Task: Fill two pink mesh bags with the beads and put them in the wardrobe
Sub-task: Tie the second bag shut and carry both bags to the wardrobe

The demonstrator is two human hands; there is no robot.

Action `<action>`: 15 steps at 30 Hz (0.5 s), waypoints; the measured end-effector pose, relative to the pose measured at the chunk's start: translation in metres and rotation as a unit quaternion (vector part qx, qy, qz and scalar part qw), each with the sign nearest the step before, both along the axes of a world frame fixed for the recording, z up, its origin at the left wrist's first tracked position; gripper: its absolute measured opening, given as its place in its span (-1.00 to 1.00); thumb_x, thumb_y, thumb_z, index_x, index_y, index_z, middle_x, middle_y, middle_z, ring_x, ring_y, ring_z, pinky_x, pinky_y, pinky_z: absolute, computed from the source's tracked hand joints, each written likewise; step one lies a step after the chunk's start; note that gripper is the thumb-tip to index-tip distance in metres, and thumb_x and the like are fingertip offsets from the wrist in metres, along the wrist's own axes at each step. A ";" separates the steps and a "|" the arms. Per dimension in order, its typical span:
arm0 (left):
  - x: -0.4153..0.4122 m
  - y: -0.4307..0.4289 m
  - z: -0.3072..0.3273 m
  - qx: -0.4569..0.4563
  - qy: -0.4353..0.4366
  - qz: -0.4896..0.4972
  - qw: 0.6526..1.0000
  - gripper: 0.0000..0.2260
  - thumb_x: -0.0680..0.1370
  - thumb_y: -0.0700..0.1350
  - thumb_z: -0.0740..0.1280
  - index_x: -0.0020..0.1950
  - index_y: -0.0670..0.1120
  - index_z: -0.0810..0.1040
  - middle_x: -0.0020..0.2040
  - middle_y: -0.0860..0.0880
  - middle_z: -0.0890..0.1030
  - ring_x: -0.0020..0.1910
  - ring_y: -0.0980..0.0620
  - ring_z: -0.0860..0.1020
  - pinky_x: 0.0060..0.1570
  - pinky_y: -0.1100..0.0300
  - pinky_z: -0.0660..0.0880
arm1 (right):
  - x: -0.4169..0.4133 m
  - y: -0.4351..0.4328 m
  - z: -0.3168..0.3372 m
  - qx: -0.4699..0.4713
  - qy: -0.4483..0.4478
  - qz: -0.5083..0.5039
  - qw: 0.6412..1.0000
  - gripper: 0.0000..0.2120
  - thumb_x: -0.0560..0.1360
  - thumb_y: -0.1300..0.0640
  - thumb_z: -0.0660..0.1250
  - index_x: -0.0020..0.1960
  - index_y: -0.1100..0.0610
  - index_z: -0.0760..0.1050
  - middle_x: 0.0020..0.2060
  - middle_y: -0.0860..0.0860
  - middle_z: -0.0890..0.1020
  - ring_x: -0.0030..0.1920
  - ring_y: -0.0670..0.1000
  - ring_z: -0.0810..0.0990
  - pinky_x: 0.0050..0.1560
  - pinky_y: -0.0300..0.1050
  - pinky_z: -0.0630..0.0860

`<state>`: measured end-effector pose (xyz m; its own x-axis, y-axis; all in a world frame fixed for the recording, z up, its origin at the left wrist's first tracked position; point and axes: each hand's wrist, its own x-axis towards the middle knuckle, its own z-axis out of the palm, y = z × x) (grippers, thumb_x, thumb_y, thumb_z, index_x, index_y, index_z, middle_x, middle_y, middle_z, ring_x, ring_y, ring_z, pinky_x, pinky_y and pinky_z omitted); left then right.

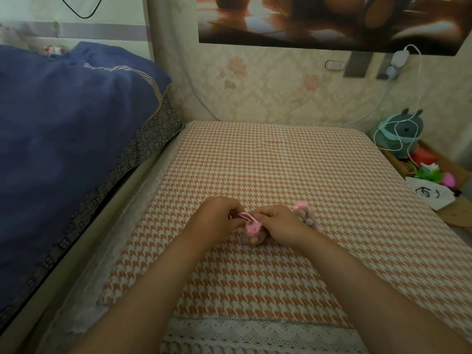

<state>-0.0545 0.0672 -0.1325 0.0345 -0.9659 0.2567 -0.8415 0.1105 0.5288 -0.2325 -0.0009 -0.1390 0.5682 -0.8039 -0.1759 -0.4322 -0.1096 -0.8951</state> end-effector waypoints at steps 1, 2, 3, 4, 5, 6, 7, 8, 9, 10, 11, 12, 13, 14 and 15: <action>-0.001 -0.001 -0.001 -0.017 -0.003 0.003 1.000 -0.94 0.46 -0.06 0.53 -0.09 0.01 0.71 -0.27 0.17 0.58 -0.26 0.24 0.51 -0.21 0.25 0.50 | 0.001 -0.001 -0.001 0.012 -0.002 0.005 1.000 -0.75 0.66 0.11 0.25 0.07 -0.05 0.71 -0.13 0.02 0.76 -0.11 0.02 0.71 0.10 0.00 0.60; -0.002 -0.002 -0.002 -0.030 -0.006 0.006 1.000 -0.94 0.46 -0.07 0.53 -0.10 0.01 0.71 -0.25 0.16 0.60 -0.25 0.22 0.52 -0.21 0.23 0.51 | 0.002 -0.001 -0.001 0.030 -0.009 0.013 0.999 -0.75 0.66 0.13 0.26 0.06 -0.08 0.71 -0.09 0.02 0.77 -0.07 0.01 0.71 0.11 -0.02 0.60; -0.004 -0.003 -0.003 -0.038 -0.008 0.008 0.999 -0.94 0.45 -0.09 0.53 -0.10 0.01 0.71 -0.23 0.14 0.61 -0.24 0.20 0.52 -0.20 0.23 0.51 | 0.002 -0.001 0.000 0.047 -0.017 0.024 0.998 -0.73 0.65 0.16 0.26 0.06 -0.11 0.70 -0.05 0.01 0.76 -0.02 0.01 0.72 0.13 -0.04 0.61; -0.006 -0.004 -0.004 -0.043 -0.006 0.010 0.999 -0.93 0.44 -0.12 0.53 -0.10 0.00 0.72 -0.22 0.11 0.63 -0.24 0.18 0.53 -0.20 0.22 0.52 | 0.002 0.000 0.002 0.058 -0.023 0.037 0.997 -0.70 0.64 0.20 0.26 0.06 -0.13 0.70 -0.03 0.00 0.76 0.02 0.01 0.71 0.16 -0.04 0.61; -0.008 -0.004 -0.005 -0.045 0.000 0.011 0.999 -0.93 0.44 -0.14 0.53 -0.11 -0.01 0.72 -0.22 0.10 0.64 -0.24 0.17 0.54 -0.20 0.22 0.52 | 0.002 -0.001 0.002 0.062 -0.023 0.052 0.996 -0.66 0.63 0.26 0.26 0.08 -0.14 0.69 0.00 -0.01 0.76 0.06 0.01 0.71 0.19 -0.05 0.61; -0.009 -0.005 -0.006 -0.046 0.010 0.012 0.999 -0.94 0.43 -0.14 0.53 -0.12 -0.01 0.72 -0.22 0.10 0.65 -0.25 0.17 0.54 -0.20 0.23 0.53 | 0.001 -0.001 0.003 0.063 -0.016 0.068 0.996 -0.62 0.61 0.31 0.26 0.11 -0.13 0.67 0.03 -0.01 0.75 0.11 0.02 0.70 0.22 -0.04 0.59; -0.010 -0.005 -0.006 -0.046 0.021 0.014 0.999 -0.95 0.43 -0.13 0.54 -0.14 -0.01 0.73 -0.24 0.11 0.64 -0.26 0.19 0.54 -0.22 0.25 0.52 | 0.001 -0.002 0.003 0.060 -0.006 0.079 0.995 -0.60 0.59 0.34 0.27 0.13 -0.12 0.66 0.06 0.00 0.74 0.15 0.04 0.68 0.25 -0.02 0.58; -0.011 -0.006 -0.007 -0.044 0.032 0.018 0.998 -0.96 0.43 -0.12 0.55 -0.14 0.00 0.73 -0.25 0.13 0.64 -0.26 0.22 0.55 -0.23 0.30 0.51 | -0.001 -0.003 0.003 0.051 0.005 0.084 0.995 -0.62 0.58 0.34 0.28 0.13 -0.11 0.67 0.07 0.02 0.74 0.16 0.07 0.68 0.26 0.01 0.58; -0.011 -0.007 -0.007 -0.042 0.039 0.024 0.998 -0.95 0.43 -0.11 0.55 -0.14 0.01 0.74 -0.26 0.16 0.63 -0.26 0.24 0.55 -0.25 0.37 0.49 | -0.001 -0.005 0.002 0.040 0.015 0.080 0.996 -0.66 0.58 0.32 0.30 0.11 -0.07 0.68 0.05 0.05 0.74 0.14 0.11 0.68 0.25 0.04 0.58; -0.011 -0.009 -0.007 -0.039 0.043 0.031 0.998 -0.95 0.43 -0.11 0.55 -0.14 0.01 0.74 -0.27 0.18 0.62 -0.27 0.26 0.55 -0.27 0.44 0.45 | -0.002 -0.006 0.002 0.030 0.022 0.073 0.997 -0.72 0.59 0.28 0.32 0.10 -0.03 0.70 0.02 0.08 0.75 0.07 0.12 0.70 0.20 0.03 0.60; -0.011 -0.010 -0.007 -0.035 0.045 0.038 0.998 -0.95 0.43 -0.11 0.55 -0.14 0.01 0.75 -0.29 0.19 0.61 -0.28 0.27 0.55 -0.29 0.46 0.43 | -0.003 -0.007 0.001 0.020 0.025 0.064 0.997 -0.77 0.60 0.25 0.34 0.09 0.02 0.72 -0.02 0.12 0.75 -0.04 0.10 0.69 0.10 0.00 0.61; -0.011 -0.011 -0.007 -0.031 0.050 0.042 0.997 -0.95 0.43 -0.11 0.55 -0.14 0.01 0.75 -0.30 0.20 0.60 -0.29 0.27 0.55 -0.31 0.47 0.42 | -0.004 -0.008 0.001 0.009 0.025 0.056 0.998 -0.80 0.60 0.23 0.35 0.09 0.06 0.72 -0.05 0.15 0.75 -0.13 0.07 0.65 -0.04 -0.07 0.60; -0.010 -0.012 -0.006 -0.030 0.058 0.044 0.997 -0.95 0.42 -0.11 0.56 -0.15 0.01 0.74 -0.31 0.20 0.60 -0.30 0.27 0.56 -0.31 0.47 0.41 | -0.004 -0.009 0.002 0.000 0.025 0.047 0.999 -0.82 0.60 0.22 0.35 0.09 0.09 0.72 -0.11 0.16 0.74 -0.20 0.03 0.61 -0.16 -0.14 0.56; -0.010 -0.012 -0.006 -0.029 0.067 0.046 0.996 -0.96 0.42 -0.11 0.56 -0.16 0.00 0.74 -0.33 0.21 0.60 -0.31 0.27 0.56 -0.31 0.46 0.42 | -0.004 -0.008 0.002 -0.003 0.024 0.040 0.999 -0.83 0.60 0.21 0.35 0.07 0.12 0.72 -0.19 0.14 0.73 -0.27 0.00 0.59 -0.26 -0.21 0.53; -0.009 -0.012 -0.006 -0.028 0.074 0.048 0.996 -0.96 0.42 -0.11 0.56 -0.16 -0.01 0.74 -0.33 0.21 0.60 -0.32 0.28 0.56 -0.31 0.46 0.43 | -0.004 -0.008 0.003 -0.001 0.021 0.035 0.999 -0.84 0.61 0.21 0.35 0.04 0.13 0.72 -0.27 0.11 0.70 -0.33 -0.04 0.59 -0.32 -0.25 0.51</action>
<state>-0.0635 0.0551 -0.1384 0.1677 -0.9408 0.2945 -0.7632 0.0653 0.6429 -0.2368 -0.0092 -0.1356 0.6147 -0.7630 -0.1999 -0.4612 -0.1421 -0.8758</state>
